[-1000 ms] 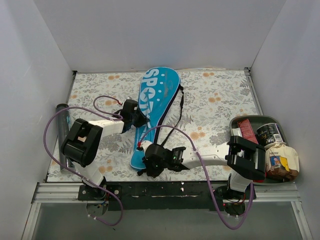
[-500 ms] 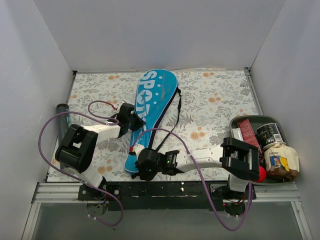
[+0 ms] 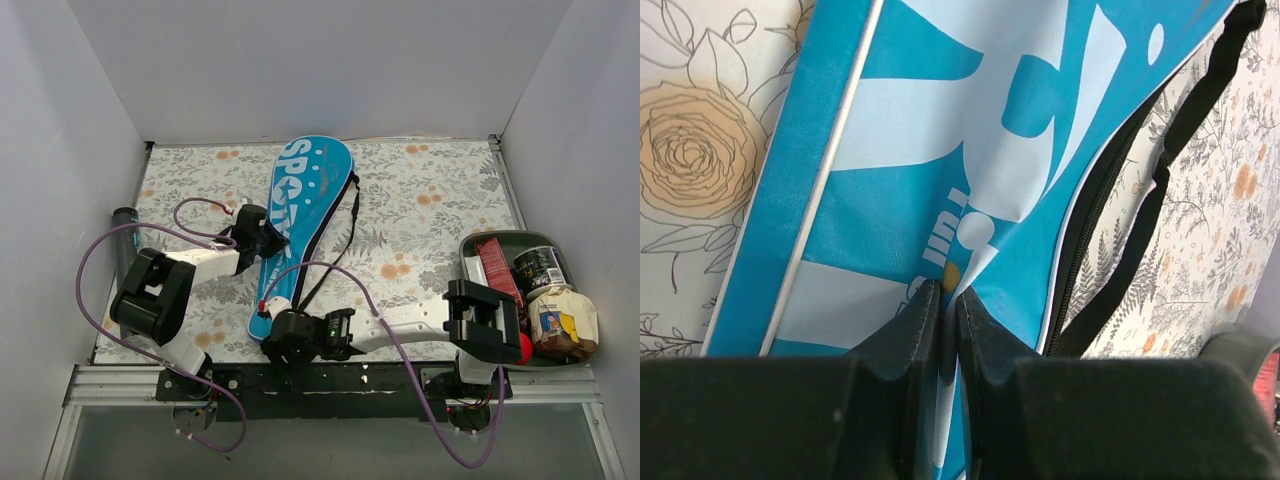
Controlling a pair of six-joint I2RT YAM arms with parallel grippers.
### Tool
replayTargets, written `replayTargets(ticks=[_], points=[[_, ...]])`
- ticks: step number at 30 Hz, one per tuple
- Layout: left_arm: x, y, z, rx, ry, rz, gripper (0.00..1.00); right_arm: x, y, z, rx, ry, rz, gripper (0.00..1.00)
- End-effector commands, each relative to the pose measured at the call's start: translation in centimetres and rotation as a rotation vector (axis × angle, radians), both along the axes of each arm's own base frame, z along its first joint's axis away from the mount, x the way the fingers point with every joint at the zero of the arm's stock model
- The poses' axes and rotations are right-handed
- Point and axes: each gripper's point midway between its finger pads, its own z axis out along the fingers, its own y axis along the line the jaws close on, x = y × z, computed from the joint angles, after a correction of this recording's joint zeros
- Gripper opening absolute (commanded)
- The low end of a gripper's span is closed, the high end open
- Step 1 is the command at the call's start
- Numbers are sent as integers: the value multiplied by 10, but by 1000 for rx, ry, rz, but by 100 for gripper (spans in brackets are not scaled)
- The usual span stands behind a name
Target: Pack up the badminton gear
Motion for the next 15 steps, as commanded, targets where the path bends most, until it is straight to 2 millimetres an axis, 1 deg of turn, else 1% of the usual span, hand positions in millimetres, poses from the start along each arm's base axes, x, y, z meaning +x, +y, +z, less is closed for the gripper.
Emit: replayTargets(ticks=[1, 2, 3, 4, 5, 6, 7, 8, 9, 10, 11, 12, 13, 14, 15], points=[[18, 4, 43, 1, -154, -7, 0, 24, -21, 48, -4, -114, -124, 79], [19, 3, 46, 7, -161, -14, 0, 33, -26, 55, -9, -153, -157, 84], [19, 3, 48, 19, -167, -26, 0, 38, -30, 69, 6, -167, -178, 87], [20, 3, 50, 24, -172, -31, 0, 45, -43, 71, -31, -173, -207, 89], [20, 1, 55, 20, -182, -45, 0, 54, -45, 85, -25, -186, -242, 90], [20, 1, 59, 29, -198, -62, 0, 61, -52, 95, -28, -189, -272, 90], [19, 0, 62, 28, -208, -75, 0, 73, -72, 96, -92, -188, -320, 90], [19, -3, 68, 22, -227, -93, 0, 84, -75, 112, -83, -210, -356, 91], [17, -9, 74, 6, -236, -132, 0, 91, -83, 118, -95, -224, -377, 91], [17, -13, 78, 12, -247, -165, 1, 103, -98, 126, -119, -234, -413, 92], [16, -15, 79, 14, -250, -188, 8, 112, -107, 132, -134, -253, -423, 93], [13, -22, 86, -8, -264, -232, 13, 120, -118, 145, -151, -266, -451, 93], [12, -23, 90, -2, -281, -254, 19, 134, -129, 152, -165, -283, -497, 94], [11, -25, 97, -9, -310, -271, 30, 143, -140, 159, -186, -322, -524, 95], [5, -30, 107, -28, -339, -312, 37, 150, -147, 171, -173, -346, -549, 95]])
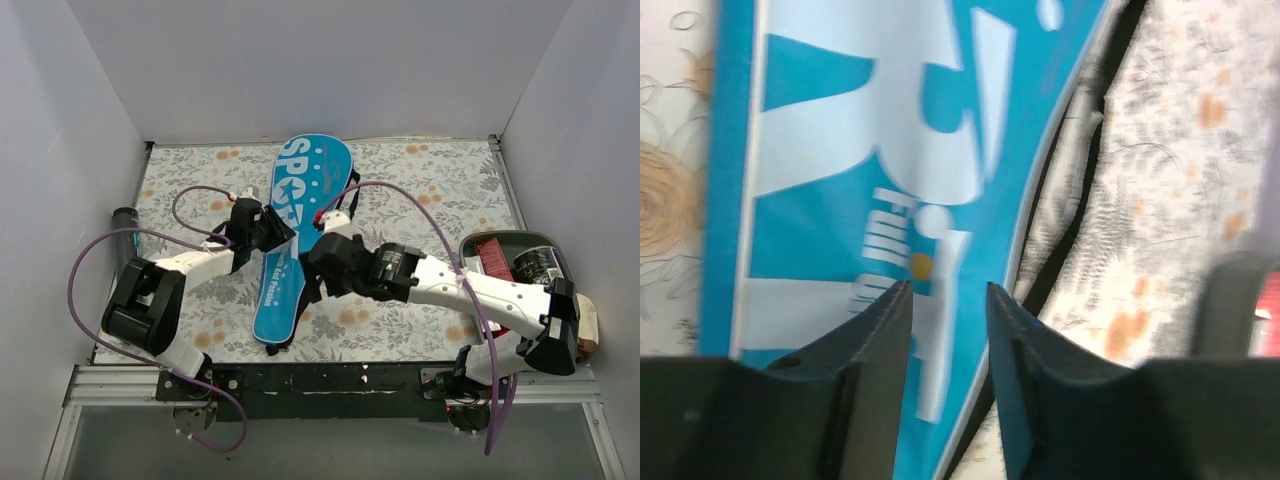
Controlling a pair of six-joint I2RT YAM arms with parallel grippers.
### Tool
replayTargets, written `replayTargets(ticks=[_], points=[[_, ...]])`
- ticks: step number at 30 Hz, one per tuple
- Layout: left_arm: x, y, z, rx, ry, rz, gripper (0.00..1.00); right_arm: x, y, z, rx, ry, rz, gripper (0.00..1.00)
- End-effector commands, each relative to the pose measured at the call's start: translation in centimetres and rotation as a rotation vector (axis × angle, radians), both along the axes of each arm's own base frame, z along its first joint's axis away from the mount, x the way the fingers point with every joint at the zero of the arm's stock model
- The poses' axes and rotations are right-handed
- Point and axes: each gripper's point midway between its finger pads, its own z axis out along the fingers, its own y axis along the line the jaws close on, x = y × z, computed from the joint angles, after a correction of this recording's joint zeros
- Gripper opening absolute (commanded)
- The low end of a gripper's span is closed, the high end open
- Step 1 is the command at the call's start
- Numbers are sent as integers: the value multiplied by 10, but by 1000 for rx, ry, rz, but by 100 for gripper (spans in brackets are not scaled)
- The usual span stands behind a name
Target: Pack up the badminton gear
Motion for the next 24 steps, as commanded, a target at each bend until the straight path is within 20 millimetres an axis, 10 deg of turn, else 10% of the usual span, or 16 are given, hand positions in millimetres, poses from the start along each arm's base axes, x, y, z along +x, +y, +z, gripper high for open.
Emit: replayTargets(ticks=[1, 2, 4, 10, 24], points=[[5, -24, 89, -90, -262, -175, 43, 38, -70, 35, -138, -113, -162, 96], [3, -27, 95, -94, -280, -204, 47, 43, -77, 39, -134, -124, -184, 96], [-1, -33, 116, -95, -327, -270, 98, 55, -93, 44, -108, -135, -225, 96], [-17, -12, 156, 3, -407, -255, 98, 81, -136, 50, -102, -166, -310, 97], [-61, 37, 151, 178, -383, -189, 98, 122, -155, 121, -12, -341, -329, 98]])
